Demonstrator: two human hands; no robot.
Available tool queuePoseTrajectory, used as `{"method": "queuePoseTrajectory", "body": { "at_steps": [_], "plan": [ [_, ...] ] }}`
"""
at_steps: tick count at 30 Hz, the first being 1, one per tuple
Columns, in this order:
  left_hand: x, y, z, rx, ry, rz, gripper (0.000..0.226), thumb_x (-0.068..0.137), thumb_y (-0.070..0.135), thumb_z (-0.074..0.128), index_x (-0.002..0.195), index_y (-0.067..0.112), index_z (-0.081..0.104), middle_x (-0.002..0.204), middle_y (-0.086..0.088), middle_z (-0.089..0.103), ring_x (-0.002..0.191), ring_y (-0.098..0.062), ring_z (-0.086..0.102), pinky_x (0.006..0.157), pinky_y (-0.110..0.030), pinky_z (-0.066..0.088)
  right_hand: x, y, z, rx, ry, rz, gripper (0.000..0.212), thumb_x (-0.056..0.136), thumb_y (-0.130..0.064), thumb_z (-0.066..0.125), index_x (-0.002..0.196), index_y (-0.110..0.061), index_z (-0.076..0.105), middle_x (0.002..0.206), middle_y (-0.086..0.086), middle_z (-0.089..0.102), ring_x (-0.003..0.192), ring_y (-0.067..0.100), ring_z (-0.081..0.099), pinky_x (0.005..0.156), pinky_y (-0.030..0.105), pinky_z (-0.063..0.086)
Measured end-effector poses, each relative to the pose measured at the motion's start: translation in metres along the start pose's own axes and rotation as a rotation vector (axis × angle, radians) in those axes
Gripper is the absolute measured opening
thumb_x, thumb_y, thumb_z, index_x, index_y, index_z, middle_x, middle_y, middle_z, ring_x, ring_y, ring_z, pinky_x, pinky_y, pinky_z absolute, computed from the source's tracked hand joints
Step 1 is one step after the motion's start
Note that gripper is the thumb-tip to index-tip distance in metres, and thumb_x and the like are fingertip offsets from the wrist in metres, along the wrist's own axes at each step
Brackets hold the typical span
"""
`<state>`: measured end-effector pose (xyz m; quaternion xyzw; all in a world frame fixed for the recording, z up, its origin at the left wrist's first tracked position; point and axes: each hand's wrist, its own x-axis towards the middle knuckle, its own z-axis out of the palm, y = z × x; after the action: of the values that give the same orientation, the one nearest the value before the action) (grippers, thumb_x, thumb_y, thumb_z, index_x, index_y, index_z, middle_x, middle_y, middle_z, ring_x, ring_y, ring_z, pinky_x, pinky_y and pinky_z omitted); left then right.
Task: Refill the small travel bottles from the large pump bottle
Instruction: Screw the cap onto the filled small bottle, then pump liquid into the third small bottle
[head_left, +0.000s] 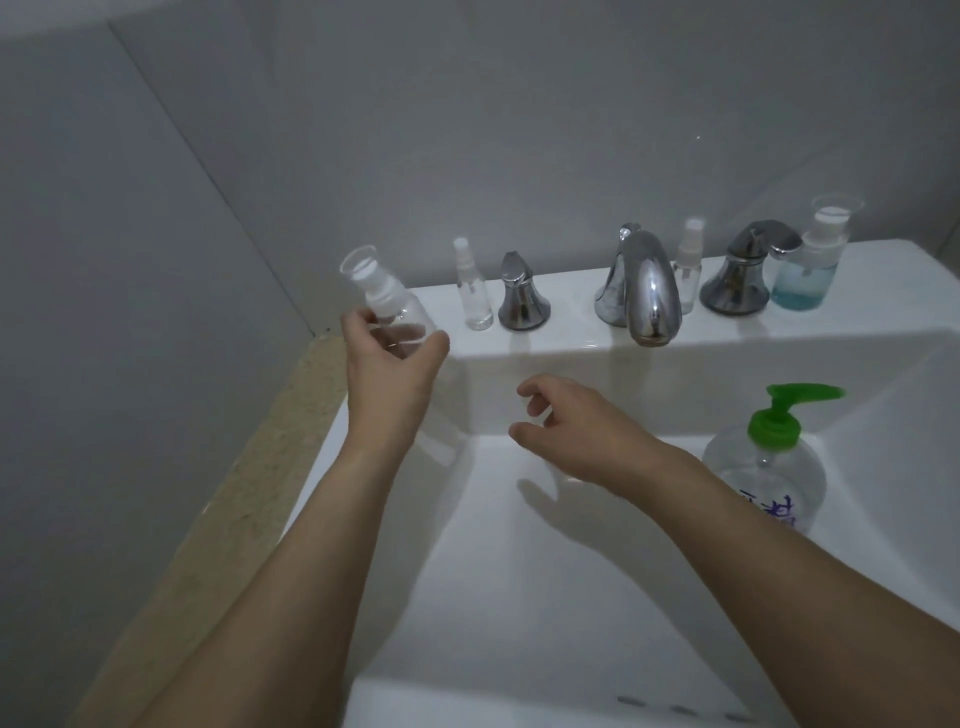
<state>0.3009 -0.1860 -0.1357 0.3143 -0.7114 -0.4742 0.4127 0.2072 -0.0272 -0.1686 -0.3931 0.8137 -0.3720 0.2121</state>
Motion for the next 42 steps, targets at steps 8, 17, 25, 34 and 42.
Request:
{"method": "queuePoseTrajectory", "body": {
  "at_steps": [8,17,25,34,42],
  "plan": [
    [-0.006,0.005,0.007,-0.281,-0.499,-0.189,0.012,0.077,0.021,0.069,0.078,0.022,0.058,0.068,0.003,0.053,0.058,-0.01,0.049,0.055,-0.025,0.039,-0.002,-0.004,-0.004,0.1,-0.001,0.03,0.06,0.076,-0.052,0.071,0.123,-0.026,0.047,0.112,-0.013,0.053,0.095,0.006,0.056,0.083,0.033,0.052],
    [0.012,0.004,0.013,-0.209,-0.728,-0.197,0.013,0.077,0.017,0.068,0.087,0.015,0.06,0.075,-0.001,0.061,0.063,-0.014,0.056,0.054,-0.024,0.043,0.003,-0.004,-0.008,0.092,0.174,0.061,0.043,0.072,-0.05,0.075,0.095,-0.025,0.048,0.088,-0.01,0.062,0.077,0.011,0.061,0.069,0.031,0.051],
    [0.02,-0.003,0.001,-0.123,-0.748,-0.146,0.028,0.068,0.007,0.069,0.091,0.014,0.055,0.086,-0.011,0.061,0.061,-0.023,0.06,0.059,-0.029,0.047,0.002,0.003,-0.006,-0.12,-0.009,0.077,0.025,0.071,-0.03,0.067,0.09,-0.024,0.051,0.086,-0.009,0.06,0.081,0.015,0.058,0.074,0.033,0.051],
    [0.01,-0.004,0.004,0.091,-0.928,-0.129,0.03,0.077,-0.005,0.072,0.104,0.006,0.062,0.085,-0.008,0.062,0.072,-0.019,0.058,0.071,-0.035,0.051,0.0,0.006,-0.004,-0.197,-0.088,0.136,0.026,0.073,-0.03,0.068,0.094,-0.024,0.054,0.09,-0.009,0.056,0.079,0.013,0.057,0.056,0.025,0.039],
    [0.006,-0.001,0.009,0.142,-0.891,-0.098,0.015,0.084,-0.001,0.07,0.098,-0.005,0.064,0.076,-0.013,0.061,0.061,-0.023,0.059,0.061,-0.032,0.053,0.001,0.003,-0.006,-0.234,-0.045,0.151,0.017,0.073,-0.026,0.068,0.085,-0.021,0.057,0.087,-0.006,0.059,0.079,0.018,0.059,0.062,0.027,0.043]
  ]
}}
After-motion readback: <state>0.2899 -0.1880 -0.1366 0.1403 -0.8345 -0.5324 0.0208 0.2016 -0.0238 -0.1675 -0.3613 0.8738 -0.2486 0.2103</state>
